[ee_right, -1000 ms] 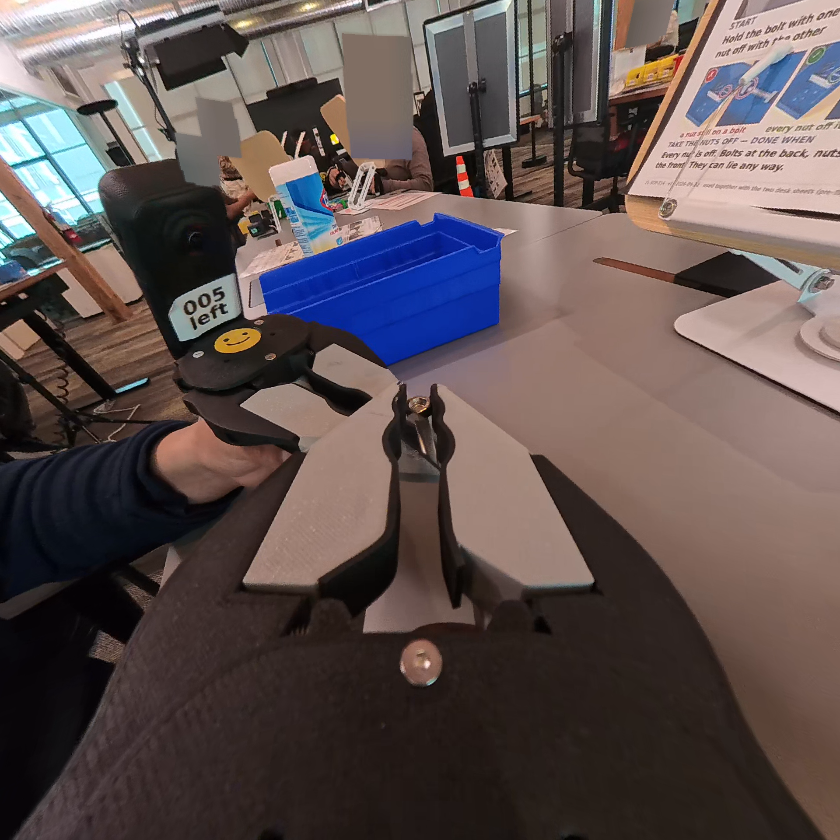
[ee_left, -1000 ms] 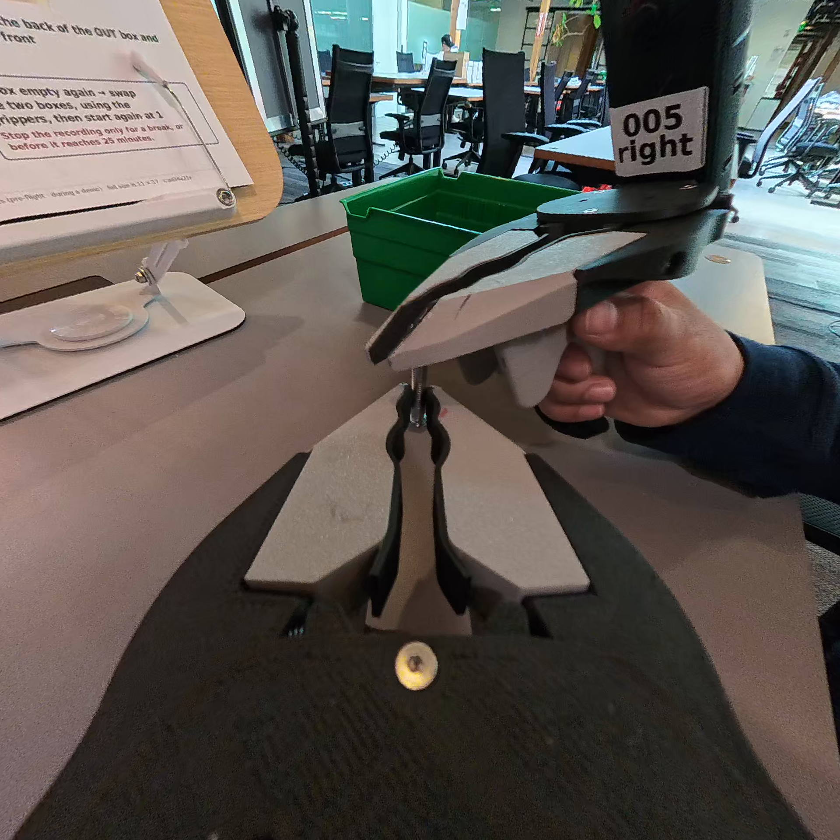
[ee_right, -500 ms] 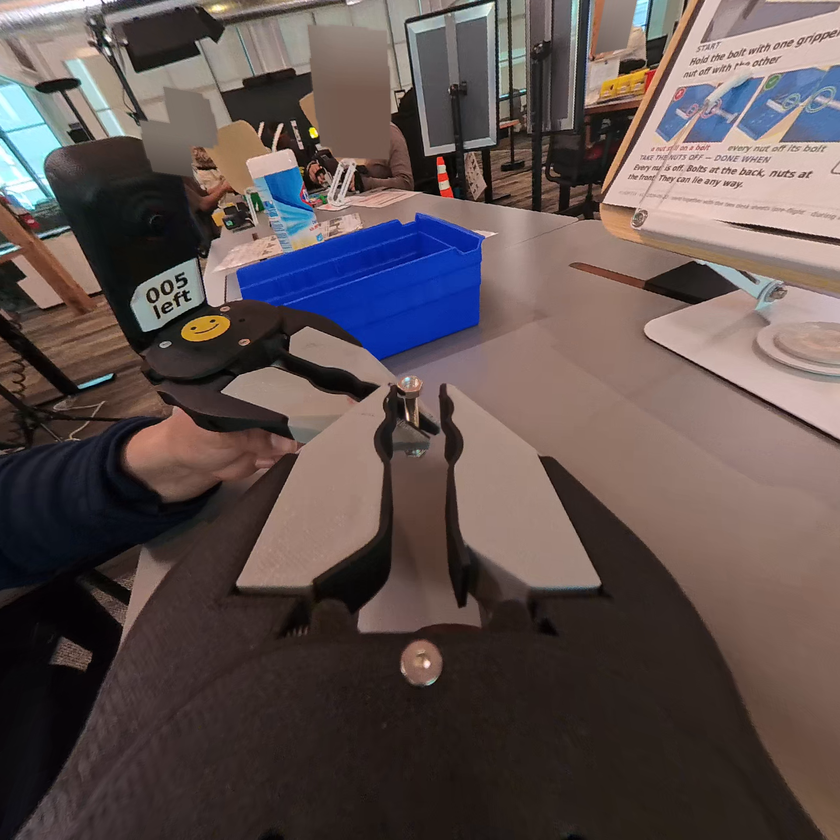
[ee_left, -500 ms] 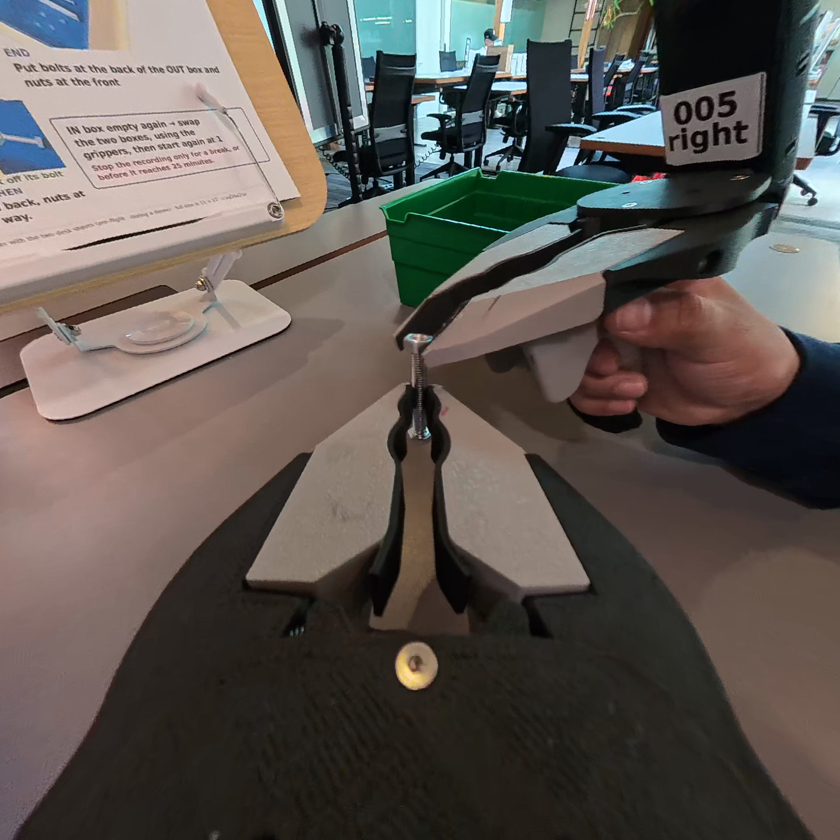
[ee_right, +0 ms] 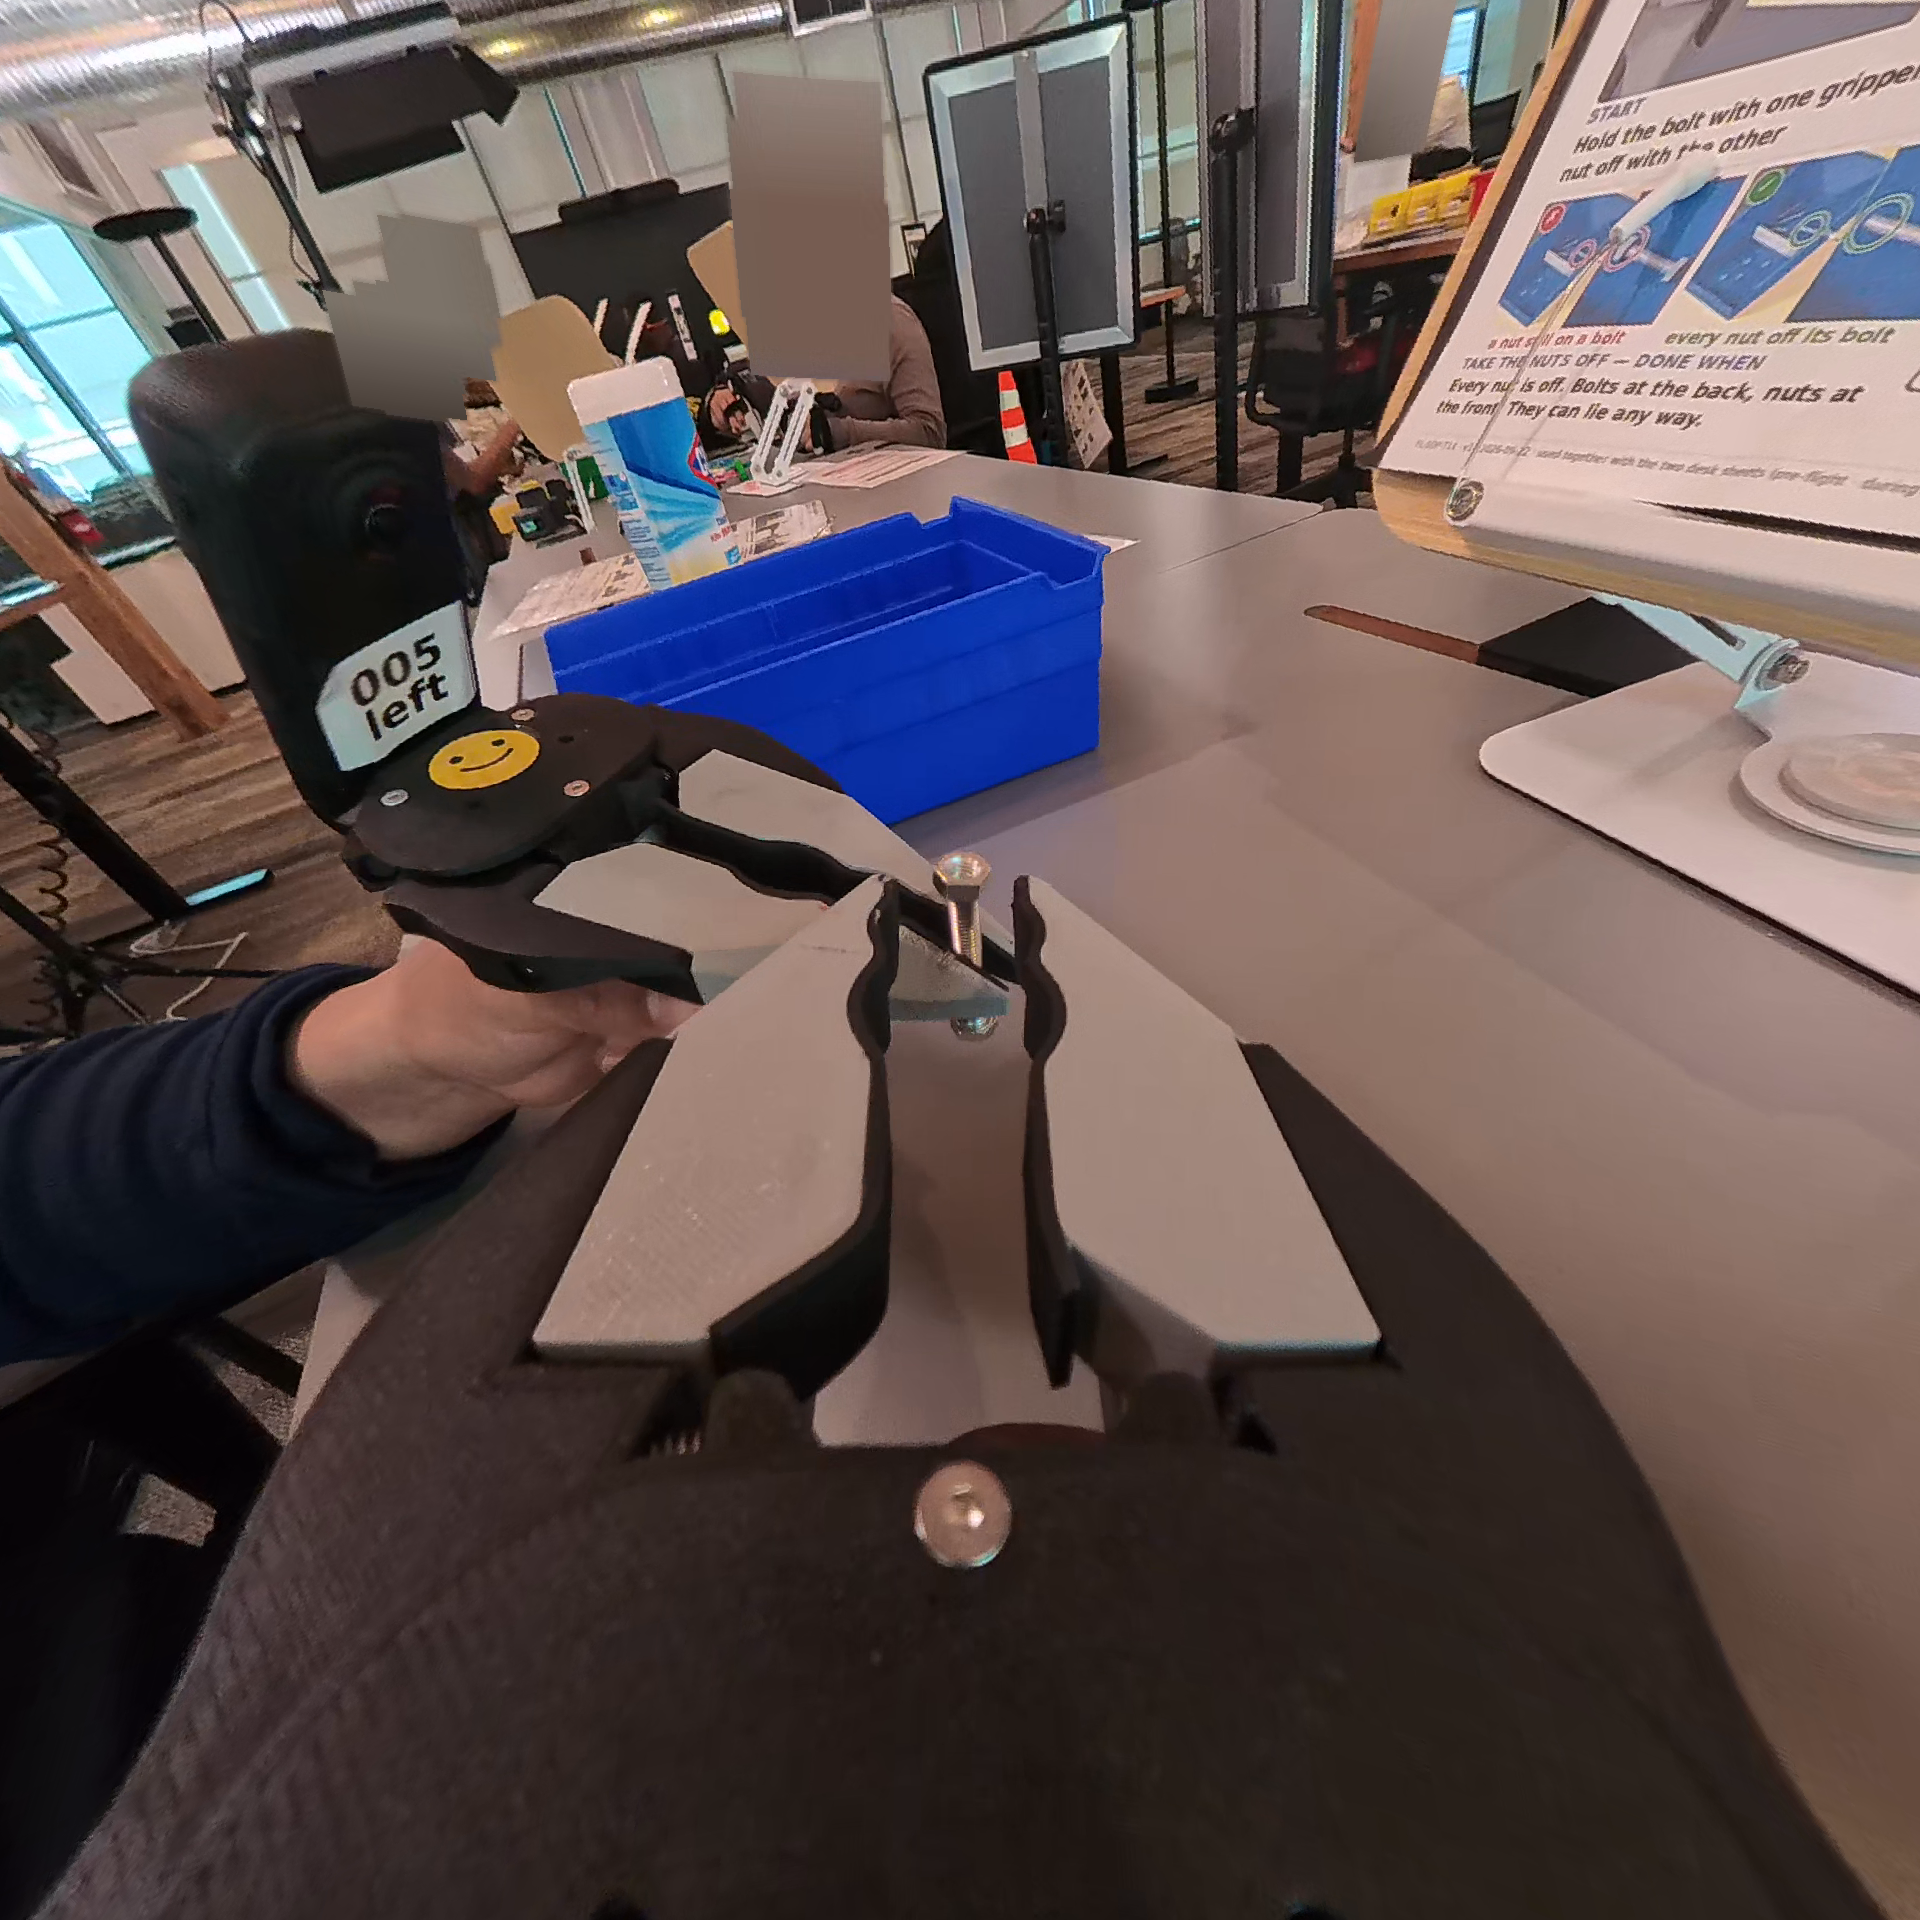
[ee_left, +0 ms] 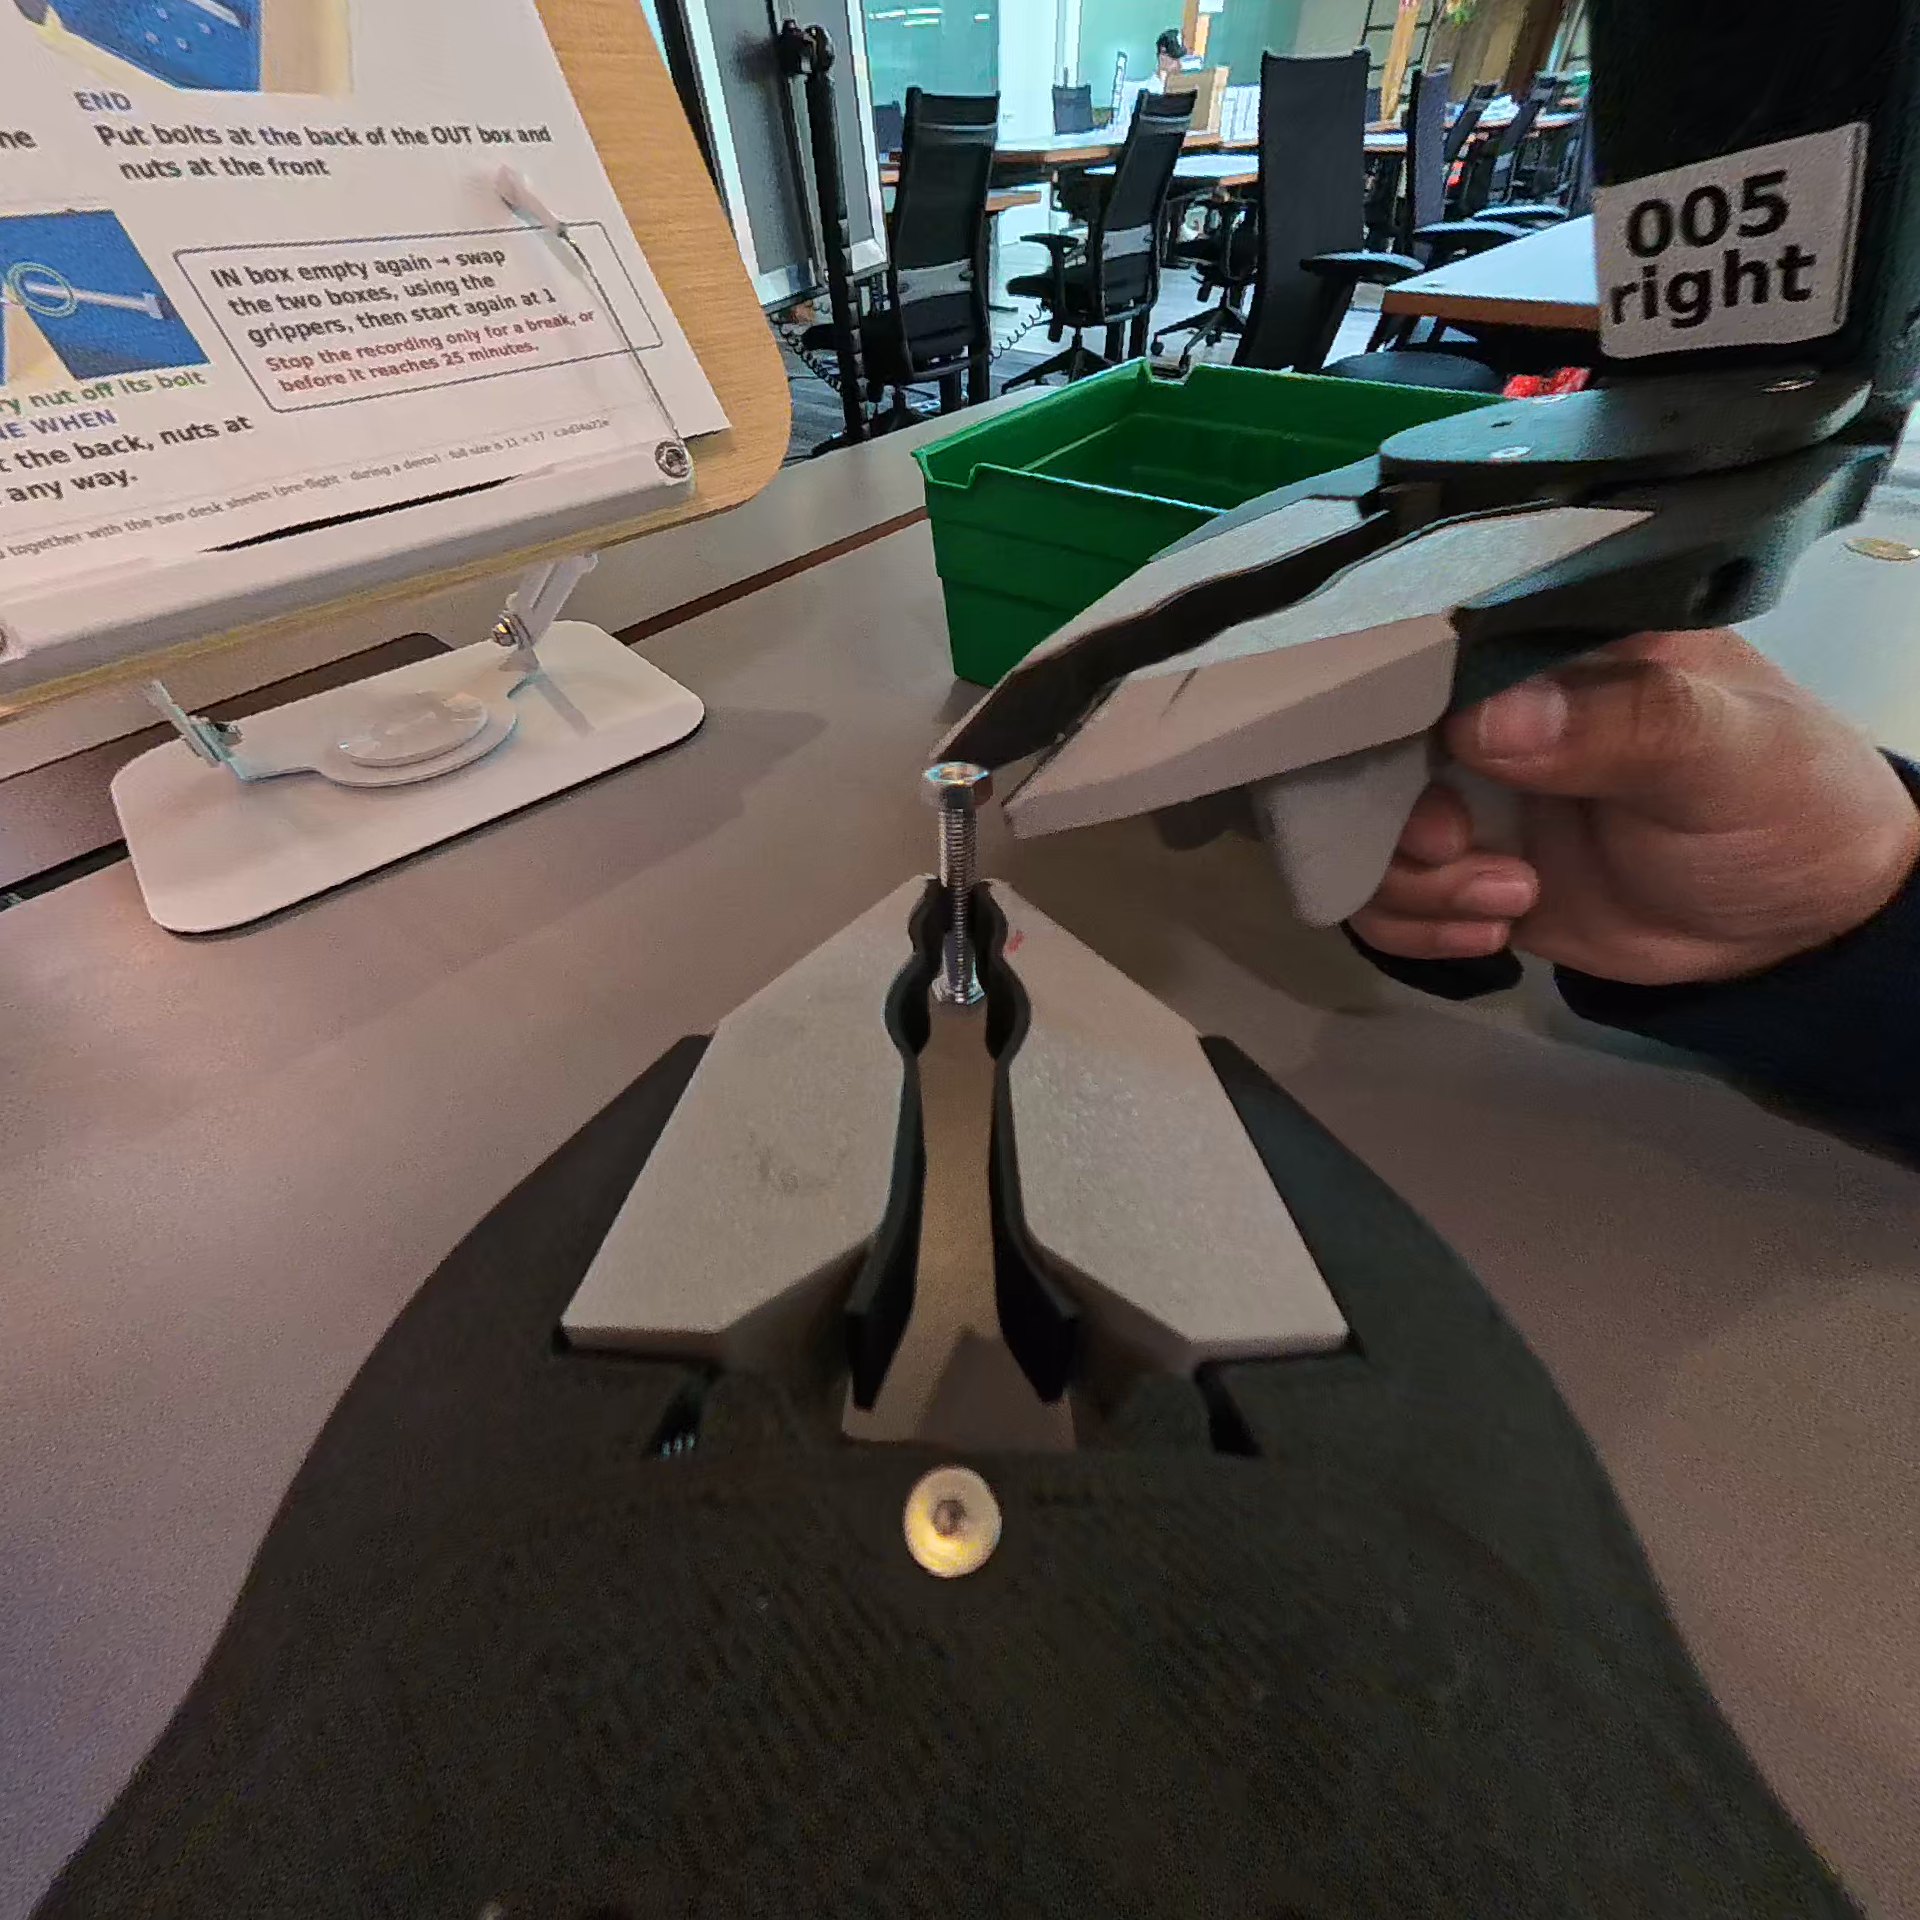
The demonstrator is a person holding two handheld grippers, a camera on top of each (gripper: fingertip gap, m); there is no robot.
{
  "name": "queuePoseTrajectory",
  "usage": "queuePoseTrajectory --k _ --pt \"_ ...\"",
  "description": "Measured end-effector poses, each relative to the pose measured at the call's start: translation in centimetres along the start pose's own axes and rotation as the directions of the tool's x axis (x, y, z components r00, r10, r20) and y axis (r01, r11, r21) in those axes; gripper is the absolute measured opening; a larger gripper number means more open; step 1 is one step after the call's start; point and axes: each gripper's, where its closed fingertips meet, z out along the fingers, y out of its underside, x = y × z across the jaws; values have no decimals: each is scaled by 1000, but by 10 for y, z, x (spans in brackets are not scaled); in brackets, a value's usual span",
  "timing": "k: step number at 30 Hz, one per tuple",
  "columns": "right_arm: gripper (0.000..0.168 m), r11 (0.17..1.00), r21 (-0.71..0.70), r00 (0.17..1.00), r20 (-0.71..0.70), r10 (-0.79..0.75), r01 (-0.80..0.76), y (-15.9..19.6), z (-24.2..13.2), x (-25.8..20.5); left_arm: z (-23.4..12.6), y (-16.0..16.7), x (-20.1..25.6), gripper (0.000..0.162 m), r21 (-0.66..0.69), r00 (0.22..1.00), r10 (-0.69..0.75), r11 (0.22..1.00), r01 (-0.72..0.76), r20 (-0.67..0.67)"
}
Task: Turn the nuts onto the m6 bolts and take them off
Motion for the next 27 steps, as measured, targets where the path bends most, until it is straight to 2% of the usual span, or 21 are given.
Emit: queuePoseTrajectory --k 11,17,19,27 --pt "6 1000 -20 1000 5 -16 16 6 7 -4 4 1 16 3 -4 998 28 1000 -29 -59" --pt "6 996 5 989 118 93 -94 0 4 -13 8 9 25 4 -44 987 -59 998 53 -153" --pt "6 995 23 990 99 99 -102 -4 1 -8 10 15 20 3 -74 988 -81 995 71 -132" --pt "6 991 9 990 -37 -137 137 -18 -15 -15 8 9 12 3 -25 996 -39 999 37 -85"
